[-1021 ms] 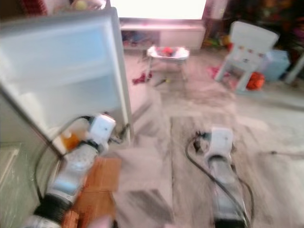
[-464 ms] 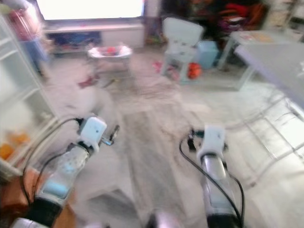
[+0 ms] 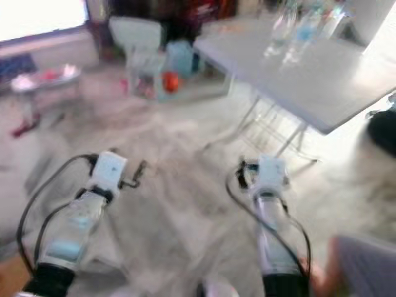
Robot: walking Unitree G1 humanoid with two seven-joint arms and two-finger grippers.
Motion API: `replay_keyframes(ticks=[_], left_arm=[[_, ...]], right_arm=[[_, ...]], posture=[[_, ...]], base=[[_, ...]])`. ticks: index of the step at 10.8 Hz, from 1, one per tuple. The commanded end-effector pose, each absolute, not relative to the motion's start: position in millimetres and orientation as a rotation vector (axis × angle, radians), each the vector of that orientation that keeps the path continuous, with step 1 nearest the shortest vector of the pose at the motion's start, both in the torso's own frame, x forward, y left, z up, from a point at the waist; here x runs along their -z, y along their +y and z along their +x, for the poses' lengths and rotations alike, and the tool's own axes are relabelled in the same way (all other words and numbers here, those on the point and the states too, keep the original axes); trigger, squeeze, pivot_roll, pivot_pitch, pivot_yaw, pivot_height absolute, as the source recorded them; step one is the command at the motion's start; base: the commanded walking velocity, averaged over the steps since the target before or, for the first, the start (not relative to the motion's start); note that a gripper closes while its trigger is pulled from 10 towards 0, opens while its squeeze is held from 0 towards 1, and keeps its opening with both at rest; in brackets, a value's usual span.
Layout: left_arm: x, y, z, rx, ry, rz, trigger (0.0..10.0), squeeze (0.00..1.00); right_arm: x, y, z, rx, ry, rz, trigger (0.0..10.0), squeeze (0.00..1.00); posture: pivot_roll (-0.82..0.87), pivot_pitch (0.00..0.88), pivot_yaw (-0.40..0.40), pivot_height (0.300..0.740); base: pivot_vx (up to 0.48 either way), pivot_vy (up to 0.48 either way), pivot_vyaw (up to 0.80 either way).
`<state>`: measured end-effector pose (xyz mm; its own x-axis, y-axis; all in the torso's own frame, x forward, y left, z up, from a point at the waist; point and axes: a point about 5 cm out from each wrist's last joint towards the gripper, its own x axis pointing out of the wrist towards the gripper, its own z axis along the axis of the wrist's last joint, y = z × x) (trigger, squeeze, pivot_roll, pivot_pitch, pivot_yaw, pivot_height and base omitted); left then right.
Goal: Restocking fridge
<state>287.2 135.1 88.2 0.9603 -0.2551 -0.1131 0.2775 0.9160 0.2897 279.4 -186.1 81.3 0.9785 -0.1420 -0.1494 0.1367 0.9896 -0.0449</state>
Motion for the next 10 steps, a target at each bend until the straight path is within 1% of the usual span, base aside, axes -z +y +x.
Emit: replay_keyframes(ticks=[1, 5, 7, 9, 10], left_arm=[[-84, 134, 287, 0.271, 0.091, 0.304, 10.0, 0.0], [-83, 127, 287, 0.297, 0.075, 0.327, 10.0, 0.0], [-80, 126, 288, 0.303, 0.078, 0.33, 10.0, 0.0], [-78, 134, 290, 0.259, 0.087, 0.303, 10.0, 0.0], [-75, 144, 292, 0.184, 0.104, 0.201, 10.0, 0.0]], right_arm=[[-87, -188, 280, 0.146, 0.127, -0.04, 10.0, 0.0], [-84, -188, 277, 0.154, 0.133, -0.041, 10.0, 0.0], [-82, -188, 276, 0.154, 0.136, -0.041, 10.0, 0.0], [-82, -190, 273, 0.147, 0.132, -0.041, 10.0, 0.0], [-87, -193, 272, 0.152, 0.093, -0.039, 10.0, 0.0]], posture=[[0.05, 0.055, 0.004, 0.74], [0.05, 0.037, 0.011, 0.74], [0.04, 0.035, 0.001, 0.74], [0.04, 0.02, -0.006, 0.74], [0.03, 0.016, -0.009, 0.74]], base=[[0.48, 0.0, 0.0], [0.451, 0.0, 0.0], [0.439, 0.0, 0.0], [0.386, 0.283, -0.69], [0.349, 0.33, 0.0]])
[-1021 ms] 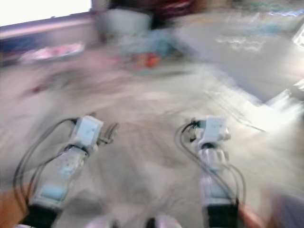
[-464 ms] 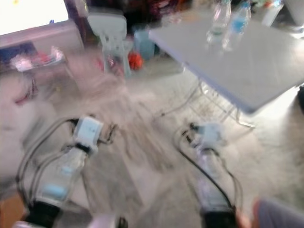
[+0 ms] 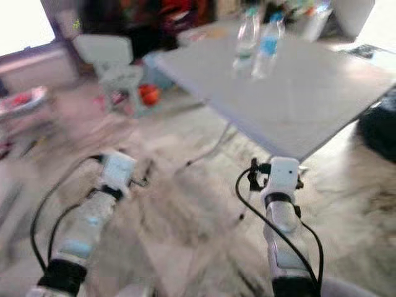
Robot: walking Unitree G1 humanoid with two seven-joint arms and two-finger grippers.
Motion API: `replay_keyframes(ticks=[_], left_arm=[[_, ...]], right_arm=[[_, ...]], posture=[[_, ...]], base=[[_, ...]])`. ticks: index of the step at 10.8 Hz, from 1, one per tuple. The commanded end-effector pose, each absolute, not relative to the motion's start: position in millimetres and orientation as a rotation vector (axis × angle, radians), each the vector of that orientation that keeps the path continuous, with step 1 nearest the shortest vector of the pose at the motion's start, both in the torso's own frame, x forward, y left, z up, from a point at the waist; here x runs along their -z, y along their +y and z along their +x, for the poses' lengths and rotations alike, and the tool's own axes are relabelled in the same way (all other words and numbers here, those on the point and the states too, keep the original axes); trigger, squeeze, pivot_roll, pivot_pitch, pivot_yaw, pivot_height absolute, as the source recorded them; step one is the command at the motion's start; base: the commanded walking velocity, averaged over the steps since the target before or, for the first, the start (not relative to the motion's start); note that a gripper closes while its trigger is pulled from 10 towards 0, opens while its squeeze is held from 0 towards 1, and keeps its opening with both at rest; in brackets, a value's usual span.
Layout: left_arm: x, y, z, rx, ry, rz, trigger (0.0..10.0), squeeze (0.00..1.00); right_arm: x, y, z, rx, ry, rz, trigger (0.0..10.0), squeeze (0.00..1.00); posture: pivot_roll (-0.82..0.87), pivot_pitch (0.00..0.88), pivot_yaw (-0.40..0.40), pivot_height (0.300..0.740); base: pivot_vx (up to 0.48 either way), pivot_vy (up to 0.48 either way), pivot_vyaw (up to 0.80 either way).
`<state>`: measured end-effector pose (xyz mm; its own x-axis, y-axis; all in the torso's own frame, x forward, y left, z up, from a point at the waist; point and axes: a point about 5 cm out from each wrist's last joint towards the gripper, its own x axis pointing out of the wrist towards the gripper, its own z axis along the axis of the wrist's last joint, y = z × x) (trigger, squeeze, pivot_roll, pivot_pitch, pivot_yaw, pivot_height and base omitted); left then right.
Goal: Restocking fridge
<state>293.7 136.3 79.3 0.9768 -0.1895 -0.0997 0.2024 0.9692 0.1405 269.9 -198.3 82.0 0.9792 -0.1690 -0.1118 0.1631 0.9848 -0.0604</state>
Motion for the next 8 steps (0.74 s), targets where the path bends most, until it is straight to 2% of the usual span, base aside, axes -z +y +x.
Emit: replay_keyframes(ticks=[1, 2, 3, 5, 6, 7, 8], left_arm=[[-72, 153, 293, 0.101, 0.138, 0.015, 10.0, 0.0], [-72, 158, 293, 0.063, 0.156, -0.144, 10.0, 0.0], [-72, 161, 293, 0.051, 0.152, -0.16, 10.0, 0.0], [-75, 165, 296, 0.072, 0.145, -0.094, 10.0, 0.0], [-77, 160, 298, 0.11, 0.139, -0.012, 10.0, 0.0], [-78, 158, 299, 0.12, 0.142, -0.001, 10.0, 0.0], [-78, 156, 298, 0.118, 0.138, -0.02, 10.0, 0.0]], right_arm=[[-93, -192, 271, 0.143, 0.055, -0.034, 10.0, 0.0], [-96, -191, 270, 0.127, 0.039, -0.041, 10.0, 0.0], [-96, -190, 269, 0.126, 0.036, -0.035, 10.0, 0.0], [-98, -185, 271, 0.11, 0.025, -0.03, 10.0, 0.0], [-98, -183, 272, 0.105, 0.022, -0.033, 10.0, 0.0], [-98, -183, 271, 0.107, 0.019, -0.035, 10.0, 0.0], [-100, -184, 270, 0.111, 0.007, -0.027, 10.0, 0.0]], posture=[[0.03, 0.015, -0.009, 0.74], [0.03, 0.015, -0.006, 0.74], [0.03, 0.014, -0.003, 0.74], [0.03, 0.011, 0.001, 0.74], [0.03, 0.006, 0.009, 0.74], [0.02, 0.001, 0.014, 0.74], [0.02, 0.0, 0.018, 0.74]], base=[[0.334, 0.345, 0.0], [0.334, 0.345, 0.0], [0.334, 0.345, 0.0], [0.332, 0.347, 0.0], [0.375, 0.3, 0.0], [0.371, 0.3, 0.0], [0.375, 0.3, -0.71]])
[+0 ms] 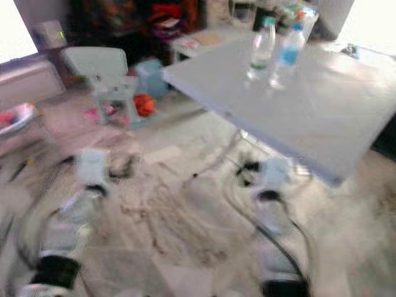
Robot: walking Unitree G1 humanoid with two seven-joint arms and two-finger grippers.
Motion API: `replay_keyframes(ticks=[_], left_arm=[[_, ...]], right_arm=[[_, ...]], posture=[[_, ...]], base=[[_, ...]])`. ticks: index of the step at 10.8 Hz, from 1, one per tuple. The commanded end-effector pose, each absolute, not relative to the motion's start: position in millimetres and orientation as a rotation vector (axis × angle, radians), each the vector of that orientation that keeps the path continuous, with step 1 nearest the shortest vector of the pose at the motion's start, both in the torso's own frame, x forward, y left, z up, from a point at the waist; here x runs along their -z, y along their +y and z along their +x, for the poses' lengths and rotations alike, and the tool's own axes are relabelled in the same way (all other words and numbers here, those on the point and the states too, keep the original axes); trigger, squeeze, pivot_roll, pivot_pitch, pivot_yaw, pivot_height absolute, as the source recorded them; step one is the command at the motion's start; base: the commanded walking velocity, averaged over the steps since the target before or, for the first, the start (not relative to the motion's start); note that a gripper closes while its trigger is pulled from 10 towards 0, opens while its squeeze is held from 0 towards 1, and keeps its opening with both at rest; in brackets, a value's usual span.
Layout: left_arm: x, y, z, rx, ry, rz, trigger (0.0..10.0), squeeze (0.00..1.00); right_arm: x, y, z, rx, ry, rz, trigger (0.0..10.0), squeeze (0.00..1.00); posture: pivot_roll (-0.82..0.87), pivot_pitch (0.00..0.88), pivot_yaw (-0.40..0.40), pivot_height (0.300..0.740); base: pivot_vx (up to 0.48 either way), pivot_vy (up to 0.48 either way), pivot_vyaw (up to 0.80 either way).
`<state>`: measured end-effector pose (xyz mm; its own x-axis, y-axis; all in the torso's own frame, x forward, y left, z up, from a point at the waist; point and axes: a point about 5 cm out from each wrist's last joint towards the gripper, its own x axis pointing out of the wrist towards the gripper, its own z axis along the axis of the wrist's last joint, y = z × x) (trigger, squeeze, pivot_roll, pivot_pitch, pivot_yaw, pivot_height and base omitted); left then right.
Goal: Restocking fridge
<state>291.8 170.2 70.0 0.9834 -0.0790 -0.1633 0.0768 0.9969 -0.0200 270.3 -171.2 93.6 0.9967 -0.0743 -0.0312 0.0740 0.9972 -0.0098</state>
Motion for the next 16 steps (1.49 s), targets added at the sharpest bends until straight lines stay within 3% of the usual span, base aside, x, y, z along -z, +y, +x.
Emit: replay_keyframes(ticks=[1, 4, 12, 16], left_arm=[[-75, 159, 293, 0.108, 0.14, -0.03, 10.0, 0.0], [-66, 171, 273, 0.1, 0.137, -0.006, 10.0, 0.0], [-54, 170, 262, 0.063, 0.171, -0.016, 10.0, 0.0], [-69, 166, 270, 0.099, 0.111, 0.031, 10.0, 0.0]], right_arm=[[-100, -187, 270, 0.125, 0.003, -0.021, 10.0, 0.0], [-106, -193, 272, 0.16, -0.019, 0.004, 10.0, 0.0], [-90, -192, 260, 0.172, 0.034, 0.005, 10.0, 0.0], [-105, -188, 274, 0.145, -0.012, -0.009, 10.0, 0.0]], posture=[[0.02, 0.0, 0.021, 0.74], [0.02, 0.0, 0.026, 0.74], [0.01, 0.0, 0.029, 0.74], [0.03, 0.0, 0.013, 0.74]], base=[[0.375, 0.3, -0.8], [0.377, 0.298, -0.23], [0.369, 0.26, 0.0], [0.0, 0.0, 0.0]])
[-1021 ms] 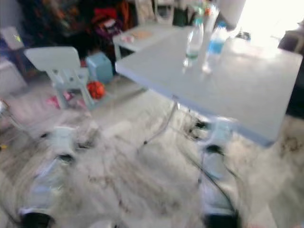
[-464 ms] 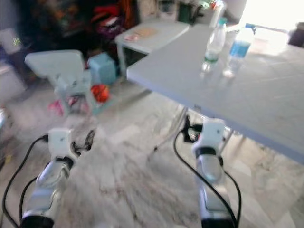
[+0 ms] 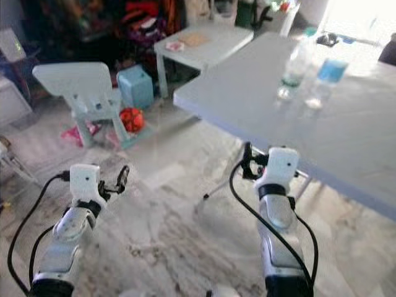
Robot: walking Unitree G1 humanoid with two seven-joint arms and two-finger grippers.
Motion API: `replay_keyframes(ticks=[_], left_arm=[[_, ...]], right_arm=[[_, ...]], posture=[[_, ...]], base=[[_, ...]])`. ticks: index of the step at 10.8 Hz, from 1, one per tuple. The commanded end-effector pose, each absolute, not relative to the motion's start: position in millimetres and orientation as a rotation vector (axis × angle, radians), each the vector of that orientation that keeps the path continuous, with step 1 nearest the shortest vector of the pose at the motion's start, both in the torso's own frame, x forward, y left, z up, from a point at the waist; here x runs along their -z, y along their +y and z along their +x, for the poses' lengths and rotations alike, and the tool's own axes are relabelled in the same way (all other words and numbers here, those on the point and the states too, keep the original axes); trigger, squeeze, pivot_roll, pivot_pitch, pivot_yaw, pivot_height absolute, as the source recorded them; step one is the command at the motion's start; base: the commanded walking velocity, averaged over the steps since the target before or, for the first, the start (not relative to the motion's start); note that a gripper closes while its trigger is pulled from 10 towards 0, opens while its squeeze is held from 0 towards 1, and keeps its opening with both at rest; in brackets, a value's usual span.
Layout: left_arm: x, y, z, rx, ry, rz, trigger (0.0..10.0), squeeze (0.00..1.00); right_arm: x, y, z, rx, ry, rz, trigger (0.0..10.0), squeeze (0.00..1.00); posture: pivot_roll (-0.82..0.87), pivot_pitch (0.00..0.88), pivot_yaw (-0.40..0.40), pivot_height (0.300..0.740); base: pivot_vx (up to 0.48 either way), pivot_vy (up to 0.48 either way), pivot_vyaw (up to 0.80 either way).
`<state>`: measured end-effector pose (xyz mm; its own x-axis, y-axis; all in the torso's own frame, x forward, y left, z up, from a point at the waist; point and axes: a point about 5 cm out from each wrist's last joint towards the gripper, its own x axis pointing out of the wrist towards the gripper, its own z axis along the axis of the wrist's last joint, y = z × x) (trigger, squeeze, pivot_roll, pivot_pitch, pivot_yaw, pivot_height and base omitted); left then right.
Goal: Restocking fridge
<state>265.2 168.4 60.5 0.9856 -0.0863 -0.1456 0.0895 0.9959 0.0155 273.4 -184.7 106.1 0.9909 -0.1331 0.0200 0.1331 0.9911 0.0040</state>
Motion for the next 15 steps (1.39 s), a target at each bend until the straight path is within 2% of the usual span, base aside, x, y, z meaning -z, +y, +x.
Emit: replay_keyframes(ticks=[1, 3, 5, 8, 15], left_arm=[[-69, 166, 270, 0.094, 0.109, 0.028, 10.0, 0.0], [-70, 157, 269, 0.123, 0.097, 0.034, 10.0, 0.0], [-77, 151, 271, 0.172, 0.061, 0.02, 10.0, 0.0], [-81, 145, 276, 0.174, 0.05, -0.011, 10.0, 0.0], [-83, 139, 280, 0.195, 0.064, -0.02, 10.0, 0.0]], right_arm=[[-105, -190, 274, 0.146, -0.012, -0.011, 10.0, 0.0], [-105, -190, 274, 0.149, -0.008, -0.011, 10.0, 0.0], [-107, -189, 275, 0.146, -0.013, -0.017, 10.0, 0.0], [-124, -185, 279, 0.12, -0.084, -0.057, 10.0, 0.0], [-125, -175, 286, 0.09, -0.093, -0.061, 10.0, 0.0]], posture=[[0.03, 0.0, 0.013, 0.74], [0.03, 0.0, 0.012, 0.74], [0.02, 0.0, 0.013, 0.74], [0.01, 0.005, 0.015, 0.74], [0.01, 0.003, 0.012, 0.74]], base=[[0.0, 0.0, 0.0], [0.0, 0.0, 0.0], [0.437, 0.0, -0.8], [0.48, 0.0, 0.0], [0.449, 0.0, 0.0]])
